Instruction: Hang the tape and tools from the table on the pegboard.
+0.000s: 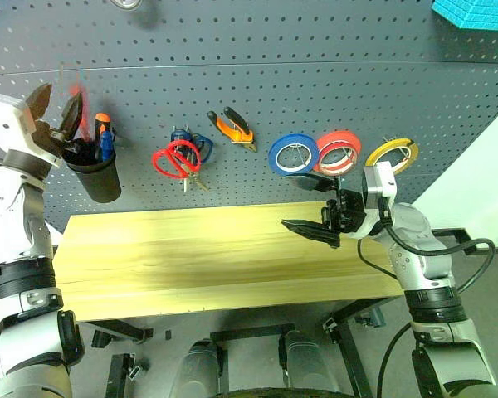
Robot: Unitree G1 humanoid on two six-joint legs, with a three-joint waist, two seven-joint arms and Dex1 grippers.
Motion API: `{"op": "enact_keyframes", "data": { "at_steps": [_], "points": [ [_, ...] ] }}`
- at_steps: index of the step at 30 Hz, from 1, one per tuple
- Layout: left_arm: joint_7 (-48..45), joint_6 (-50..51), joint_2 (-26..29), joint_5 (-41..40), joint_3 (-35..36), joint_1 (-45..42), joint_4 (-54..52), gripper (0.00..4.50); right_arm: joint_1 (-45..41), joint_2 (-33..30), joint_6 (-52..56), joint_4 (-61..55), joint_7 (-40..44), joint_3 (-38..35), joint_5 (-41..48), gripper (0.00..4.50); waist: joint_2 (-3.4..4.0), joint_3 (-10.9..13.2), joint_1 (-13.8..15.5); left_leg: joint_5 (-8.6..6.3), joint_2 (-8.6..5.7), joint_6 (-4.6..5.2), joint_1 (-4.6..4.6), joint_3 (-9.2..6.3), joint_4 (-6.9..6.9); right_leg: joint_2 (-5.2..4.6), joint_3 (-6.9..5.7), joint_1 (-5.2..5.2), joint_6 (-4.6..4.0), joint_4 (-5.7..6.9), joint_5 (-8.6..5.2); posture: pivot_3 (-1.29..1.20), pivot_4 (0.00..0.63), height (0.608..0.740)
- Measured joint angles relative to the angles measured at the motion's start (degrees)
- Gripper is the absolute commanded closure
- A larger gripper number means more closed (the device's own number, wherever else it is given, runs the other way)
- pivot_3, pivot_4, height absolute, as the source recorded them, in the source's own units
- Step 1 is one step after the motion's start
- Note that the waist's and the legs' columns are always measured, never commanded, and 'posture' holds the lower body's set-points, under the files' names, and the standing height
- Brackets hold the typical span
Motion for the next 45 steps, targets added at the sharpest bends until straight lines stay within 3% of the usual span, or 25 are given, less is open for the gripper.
{"op": "enact_keyframes", "data": {
  "at_steps": [6, 10, 18, 23, 27, 32, 45],
  "points": [
    [0.63, 5.93, -2.66, -6.63, 1.78, 7.00, -10.19, 0.76, 1.14, -0.37, -0.28, -0.07, -0.08, -0.24, -0.78, 0.00, -0.02, -0.04, -0.09, 0.00, 0.01, 0.00, 0.00, 0.00, -0.02, -0.01, 0.02, 0.00, 0.00, 0.01, 0.00, -0.05, 0.044, 0.740],
    [-2.67, 11.76, -3.47, -12.91, 2.68, 22.36, -26.18, 0.76, 3.60, -1.92, -3.49, 0.89, 0.57, -0.03, -4.46, 0.00, 0.06, -0.12, -0.58, -0.01, 0.01, 0.00, 0.02, 0.08, -0.06, -0.03, 0.08, -0.01, -0.01, -0.03, -0.01, -0.04, 0.050, 0.740],
    [-3.62, 11.11, -9.41, -6.09, -1.31, 46.94, -37.61, 0.76, 5.98, -2.62, -13.34, 13.79, 0.03, -0.47, -11.53, 0.00, 0.25, -0.57, -0.55, -0.01, 0.02, -0.01, 0.16, 0.08, 0.14, -0.02, 0.08, 0.27, -0.22, -0.17, -0.18, -0.01, 0.051, 0.740],
    [-3.76, 0.04, -13.86, 4.86, -7.21, 54.37, -27.50, 0.76, 8.50, -5.08, -19.56, 26.92, 1.13, -2.89, -14.02, 0.00, 0.63, -1.20, 0.02, -0.03, 0.02, 0.01, 0.14, 0.15, 0.06, -0.04, 0.07, 0.29, -0.22, -0.43, -0.21, -0.01, 0.052, 0.740],
    [-3.81, -8.72, -19.04, 6.68, -8.74, 56.92, -17.91, 0.76, 10.28, -7.15, -24.67, 37.20, 1.09, -5.02, -16.32, 0.00, 0.62, -1.22, 0.10, -0.04, 0.02, 0.02, 0.09, 0.14, 0.05, -0.04, 0.06, 0.24, -0.21, -0.47, -0.20, -0.02, 0.049, 0.740],
    [-1.67, -18.97, -21.13, 10.32, -9.37, 56.71, -7.42, 0.76, 10.51, -8.47, -30.55, 47.18, -0.83, -7.15, -18.54, 0.00, 0.99, -1.84, -0.11, -0.06, 0.02, 0.01, 0.10, 0.15, 0.11, -0.06, 0.05, 0.31, -0.20, -0.64, -0.21, -0.03, 0.047, 0.740],
    [1.02, -24.52, -21.21, 11.81, -11.47, 52.96, -0.43, 0.76, 9.13, -8.37, -38.62, 54.15, -5.90, -8.02, -22.36, 0.00, 1.24, -2.67, -0.84, -0.06, 0.01, 0.05, 0.12, 0.17, 0.06, -0.09, 0.03, 0.42, -0.19, -0.75, -0.21, -0.03, 0.038, 0.740]
  ]
}}
